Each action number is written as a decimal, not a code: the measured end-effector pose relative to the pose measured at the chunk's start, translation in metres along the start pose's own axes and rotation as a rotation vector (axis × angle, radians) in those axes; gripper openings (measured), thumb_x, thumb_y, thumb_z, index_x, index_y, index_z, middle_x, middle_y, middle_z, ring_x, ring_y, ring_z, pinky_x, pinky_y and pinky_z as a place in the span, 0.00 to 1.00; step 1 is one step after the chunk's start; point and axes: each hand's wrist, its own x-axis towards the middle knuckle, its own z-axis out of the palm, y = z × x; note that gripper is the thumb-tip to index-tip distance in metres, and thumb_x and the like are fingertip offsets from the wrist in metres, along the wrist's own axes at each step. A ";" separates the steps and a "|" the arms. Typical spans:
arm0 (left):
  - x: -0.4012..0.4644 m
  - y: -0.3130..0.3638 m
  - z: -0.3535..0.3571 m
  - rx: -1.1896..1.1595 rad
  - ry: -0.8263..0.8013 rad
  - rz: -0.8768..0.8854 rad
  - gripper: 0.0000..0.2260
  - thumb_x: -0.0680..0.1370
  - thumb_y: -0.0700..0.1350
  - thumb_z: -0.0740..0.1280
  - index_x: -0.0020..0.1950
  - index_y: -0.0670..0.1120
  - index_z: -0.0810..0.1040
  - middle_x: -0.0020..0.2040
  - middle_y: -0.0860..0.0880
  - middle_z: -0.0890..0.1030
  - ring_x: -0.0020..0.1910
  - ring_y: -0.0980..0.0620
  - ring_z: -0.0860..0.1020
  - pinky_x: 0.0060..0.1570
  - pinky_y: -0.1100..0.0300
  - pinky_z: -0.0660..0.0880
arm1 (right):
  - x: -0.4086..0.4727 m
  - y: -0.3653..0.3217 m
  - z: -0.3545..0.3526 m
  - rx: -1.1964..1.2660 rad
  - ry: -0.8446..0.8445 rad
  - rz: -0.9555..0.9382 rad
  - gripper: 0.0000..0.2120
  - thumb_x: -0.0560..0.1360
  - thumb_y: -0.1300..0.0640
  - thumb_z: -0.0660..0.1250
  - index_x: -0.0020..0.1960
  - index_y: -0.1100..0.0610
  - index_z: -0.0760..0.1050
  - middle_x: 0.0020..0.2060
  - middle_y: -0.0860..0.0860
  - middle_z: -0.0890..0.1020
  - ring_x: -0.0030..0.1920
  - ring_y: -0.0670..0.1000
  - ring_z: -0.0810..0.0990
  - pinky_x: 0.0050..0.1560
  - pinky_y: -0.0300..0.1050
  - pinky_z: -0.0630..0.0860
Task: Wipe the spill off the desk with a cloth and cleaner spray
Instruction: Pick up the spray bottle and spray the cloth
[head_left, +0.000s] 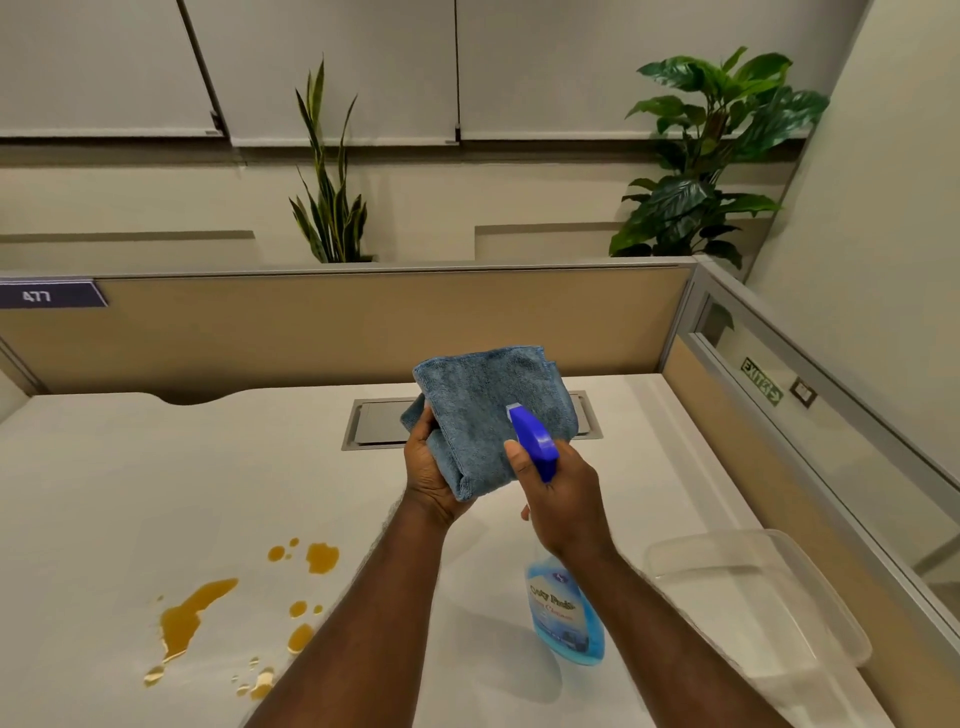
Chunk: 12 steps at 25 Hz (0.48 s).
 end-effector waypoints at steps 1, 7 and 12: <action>0.000 0.001 0.000 0.003 0.002 0.007 0.27 0.80 0.59 0.54 0.55 0.42 0.84 0.56 0.39 0.83 0.55 0.39 0.82 0.48 0.45 0.80 | -0.001 0.001 0.000 -0.007 -0.003 0.004 0.22 0.66 0.27 0.58 0.38 0.45 0.70 0.32 0.52 0.77 0.33 0.58 0.80 0.38 0.57 0.80; -0.001 0.008 -0.001 0.007 -0.007 0.036 0.25 0.78 0.59 0.58 0.58 0.42 0.83 0.58 0.38 0.82 0.57 0.38 0.81 0.49 0.44 0.79 | 0.002 0.004 0.002 -0.036 -0.008 0.022 0.24 0.69 0.30 0.59 0.37 0.52 0.73 0.30 0.54 0.78 0.32 0.58 0.80 0.38 0.57 0.80; -0.004 0.009 -0.001 0.006 0.002 0.018 0.26 0.80 0.59 0.54 0.56 0.42 0.84 0.56 0.38 0.83 0.55 0.38 0.82 0.48 0.44 0.79 | 0.004 0.004 0.001 -0.032 -0.037 0.028 0.22 0.70 0.32 0.60 0.36 0.51 0.72 0.25 0.51 0.77 0.26 0.50 0.80 0.36 0.53 0.80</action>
